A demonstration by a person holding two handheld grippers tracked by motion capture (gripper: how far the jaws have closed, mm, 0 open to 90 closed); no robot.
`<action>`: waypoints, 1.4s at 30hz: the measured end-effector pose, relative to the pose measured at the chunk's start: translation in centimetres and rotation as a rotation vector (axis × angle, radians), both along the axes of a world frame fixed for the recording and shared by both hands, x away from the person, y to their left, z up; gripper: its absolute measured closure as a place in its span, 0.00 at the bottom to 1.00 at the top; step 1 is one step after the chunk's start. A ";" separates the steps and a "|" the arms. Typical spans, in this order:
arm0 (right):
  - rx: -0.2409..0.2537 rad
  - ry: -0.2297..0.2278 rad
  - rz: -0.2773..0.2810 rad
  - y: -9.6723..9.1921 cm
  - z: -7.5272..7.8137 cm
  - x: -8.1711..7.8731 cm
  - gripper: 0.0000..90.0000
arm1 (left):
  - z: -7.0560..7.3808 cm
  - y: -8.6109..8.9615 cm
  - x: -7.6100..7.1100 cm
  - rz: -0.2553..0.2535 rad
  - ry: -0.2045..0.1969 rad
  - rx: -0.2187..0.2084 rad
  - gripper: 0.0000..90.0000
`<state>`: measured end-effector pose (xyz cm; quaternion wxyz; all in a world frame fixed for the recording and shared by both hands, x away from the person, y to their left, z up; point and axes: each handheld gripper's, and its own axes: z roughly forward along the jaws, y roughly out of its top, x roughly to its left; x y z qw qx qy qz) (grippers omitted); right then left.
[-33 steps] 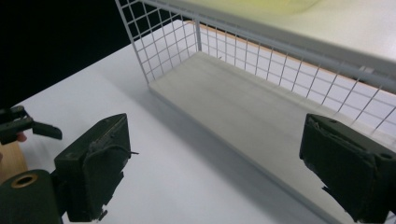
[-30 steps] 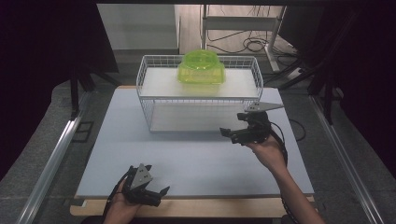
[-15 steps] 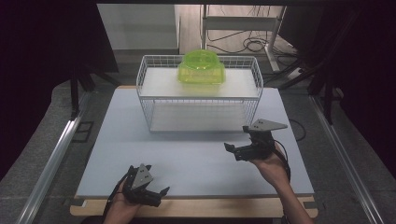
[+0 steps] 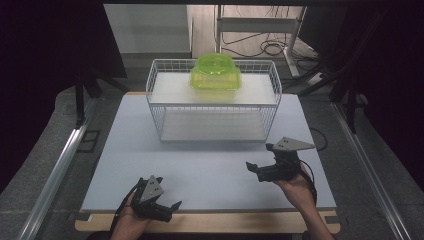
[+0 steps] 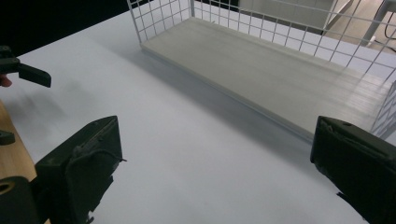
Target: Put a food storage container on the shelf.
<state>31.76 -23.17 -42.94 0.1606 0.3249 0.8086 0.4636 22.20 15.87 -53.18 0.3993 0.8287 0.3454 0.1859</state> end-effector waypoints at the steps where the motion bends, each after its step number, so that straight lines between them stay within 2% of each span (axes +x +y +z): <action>1: 0.002 0.004 -0.001 -0.1 -0.1 -0.1 0.03 | 0.0 0.0 0.0 0.000 0.001 0.000 0.02; 15: -0.024 0.031 -0.024 -1.3 -2.6 -1.1 0.03 | 0.0 0.3 0.1 0.010 0.004 -0.001 0.02; 25: -0.068 0.060 -0.037 -1.7 -4.7 -1.6 0.03 | -0.1 0.4 0.2 0.018 0.001 -0.001 0.02; 33: -0.091 0.088 -0.038 -1.7 -6.2 -1.8 0.03 | -0.1 0.5 0.2 0.023 -0.002 -0.003 0.02; 42: -0.122 0.116 -0.009 -0.7 -7.8 -1.6 0.02 | -0.2 0.5 0.2 0.023 0.001 0.002 0.01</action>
